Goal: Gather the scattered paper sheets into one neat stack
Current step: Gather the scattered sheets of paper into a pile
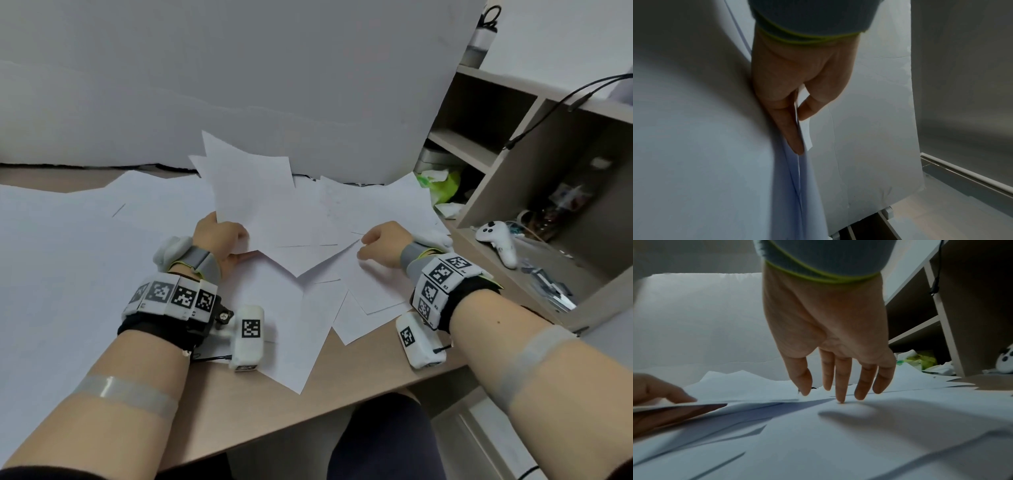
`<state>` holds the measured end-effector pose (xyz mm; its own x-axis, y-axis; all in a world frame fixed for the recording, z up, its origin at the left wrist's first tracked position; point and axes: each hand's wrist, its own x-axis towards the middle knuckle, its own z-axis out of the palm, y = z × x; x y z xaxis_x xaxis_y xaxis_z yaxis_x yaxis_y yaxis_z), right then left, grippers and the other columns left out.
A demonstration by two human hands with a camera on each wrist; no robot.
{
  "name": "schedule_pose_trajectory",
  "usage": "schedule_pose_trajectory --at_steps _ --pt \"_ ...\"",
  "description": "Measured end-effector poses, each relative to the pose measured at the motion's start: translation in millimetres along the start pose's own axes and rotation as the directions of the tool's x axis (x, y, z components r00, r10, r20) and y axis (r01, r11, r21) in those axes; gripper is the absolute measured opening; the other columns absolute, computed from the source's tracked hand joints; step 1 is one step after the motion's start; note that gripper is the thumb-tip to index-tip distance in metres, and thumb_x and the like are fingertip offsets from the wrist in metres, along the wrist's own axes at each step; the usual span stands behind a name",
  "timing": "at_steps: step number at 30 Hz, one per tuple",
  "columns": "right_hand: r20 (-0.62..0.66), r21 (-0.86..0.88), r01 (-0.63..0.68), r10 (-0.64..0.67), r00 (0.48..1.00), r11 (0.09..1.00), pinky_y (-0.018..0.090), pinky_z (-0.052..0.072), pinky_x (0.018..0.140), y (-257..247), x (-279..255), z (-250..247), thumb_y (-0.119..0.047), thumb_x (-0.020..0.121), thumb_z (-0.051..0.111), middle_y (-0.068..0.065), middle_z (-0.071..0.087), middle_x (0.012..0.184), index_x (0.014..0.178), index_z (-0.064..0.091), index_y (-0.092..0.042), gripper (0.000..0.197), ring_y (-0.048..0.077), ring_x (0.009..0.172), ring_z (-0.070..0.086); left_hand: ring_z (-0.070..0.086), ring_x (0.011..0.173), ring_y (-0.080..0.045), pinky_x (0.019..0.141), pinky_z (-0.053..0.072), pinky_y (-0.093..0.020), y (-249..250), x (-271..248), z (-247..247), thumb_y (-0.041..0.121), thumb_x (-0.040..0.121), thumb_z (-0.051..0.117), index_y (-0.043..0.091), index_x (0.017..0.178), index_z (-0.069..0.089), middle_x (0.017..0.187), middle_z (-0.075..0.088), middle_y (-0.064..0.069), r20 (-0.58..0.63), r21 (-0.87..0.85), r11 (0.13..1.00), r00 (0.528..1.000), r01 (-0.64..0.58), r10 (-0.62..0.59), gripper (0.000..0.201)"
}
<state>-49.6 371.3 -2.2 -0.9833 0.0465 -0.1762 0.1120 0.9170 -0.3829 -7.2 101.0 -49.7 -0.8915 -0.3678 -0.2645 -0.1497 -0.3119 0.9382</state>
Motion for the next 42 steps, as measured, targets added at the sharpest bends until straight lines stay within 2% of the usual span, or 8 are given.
schedule_pose_trajectory --at_steps 6,12,19,21,23,27,33,42 --pt "-0.032 -0.072 -0.24 0.239 0.971 0.968 0.043 0.045 0.103 35.2 7.7 -32.0 -0.034 0.086 0.069 0.016 0.056 0.132 0.135 0.051 -0.001 0.062 0.037 0.12 0.055 0.062 0.108 -0.046 0.075 0.06 -0.053 -0.1 -6.7 3.4 -0.014 0.085 0.049 0.006 0.107 0.061 0.123 0.063 -0.023 0.03 -0.07 0.997 0.999 0.026 -0.024 0.033" --pt "0.156 -0.179 -0.207 0.235 0.959 0.962 0.041 0.035 0.11 47.3 5.4 -23.5 -0.065 0.08 0.066 0.01 0.037 0.154 0.15 0.035 -0.009 0.094 0.033 0.139 0.038 0.063 0.107 -0.044 0.073 0.061 -0.052 3.4 -16.1 7.3 -0.014 0.087 0.048 0.008 0.11 0.06 0.122 0.063 -0.02 0.035 -0.078 0.996 0.998 0.046 -0.044 0.034" --pt "0.157 -0.315 -0.031 0.084 0.984 0.949 0.043 0.051 0.093 13.4 4.0 0.4 -0.069 0.048 0.07 0.01 0.066 0.115 0.118 0.061 -0.009 0.092 0.033 0.102 0.062 0.066 0.097 -0.036 0.064 0.062 -0.045 5.5 -18.8 1.8 -0.013 0.092 0.047 0.005 0.126 0.056 0.117 0.064 -0.015 0.075 -0.131 0.99 0.996 0.059 -0.05 0.04" --pt "0.11 -0.322 -0.065 0.105 0.988 0.945 0.038 0.052 0.088 10.9 0.6 -5.7 -0.065 0.055 0.074 0.009 0.067 0.104 0.11 0.062 -0.006 0.08 0.032 0.094 0.064 0.065 0.1 -0.036 0.07 0.061 -0.048 5.5 -19.2 0.7 -0.013 0.092 0.048 0.005 0.128 0.056 0.121 0.063 -0.016 0.068 -0.131 0.99 0.996 0.06 -0.051 0.041" --pt "0.053 -0.319 -0.149 0.174 0.983 0.936 0.037 0.05 0.089 19.6 0.6 -13.9 -0.06 0.069 0.076 0.009 0.064 0.111 0.115 0.057 -0.006 0.073 0.031 0.1 0.061 0.064 0.105 -0.038 0.074 0.06 -0.05 4.0 -18.7 1.5 -0.013 0.092 0.048 0.003 0.13 0.055 0.125 0.062 -0.017 0.068 -0.139 0.988 0.996 0.066 -0.057 0.042" --pt "0.043 -0.326 -0.275 0.305 0.951 0.904 0.044 0.048 0.096 32.1 3.8 -16.1 -0.078 0.041 0.076 0.011 0.06 0.126 0.13 0.054 -0.01 0.113 0.034 0.112 0.057 0.065 0.1 -0.037 0.068 0.061 -0.049 2.2 -20.6 5.2 -0.013 0.092 0.046 0.002 0.13 0.055 0.124 0.062 -0.018 0.088 -0.131 0.988 0.994 0.079 -0.068 0.042" --pt "0.089 -0.348 -0.289 0.338 0.937 0.892 0.029 0.041 0.083 18.9 -0.4 -16.9 -0.078 0.056 0.074 0.0 0.053 0.139 0.14 0.047 -0.014 0.109 0.016 0.115 0.052 0.065 0.103 -0.038 0.074 0.059 -0.052 -0.9 -18.6 4.9 -0.013 0.092 0.047 0.001 0.127 0.055 0.125 0.062 -0.019 0.092 -0.129 0.988 0.993 0.087 -0.075 0.039" --pt "0.091 -0.322 -0.303 0.348 0.933 0.897 0.033 0.038 0.092 31.5 8.8 -21.2 -0.071 0.07 0.071 0.006 0.046 0.148 0.146 0.04 -0.01 0.102 0.023 0.126 0.047 0.066 0.097 -0.036 0.061 0.062 -0.045 -1.3 -18.1 3.9 -0.014 0.091 0.046 0.003 0.119 0.057 0.122 0.063 -0.019 0.091 -0.148 0.985 0.993 0.087 -0.074 0.034"
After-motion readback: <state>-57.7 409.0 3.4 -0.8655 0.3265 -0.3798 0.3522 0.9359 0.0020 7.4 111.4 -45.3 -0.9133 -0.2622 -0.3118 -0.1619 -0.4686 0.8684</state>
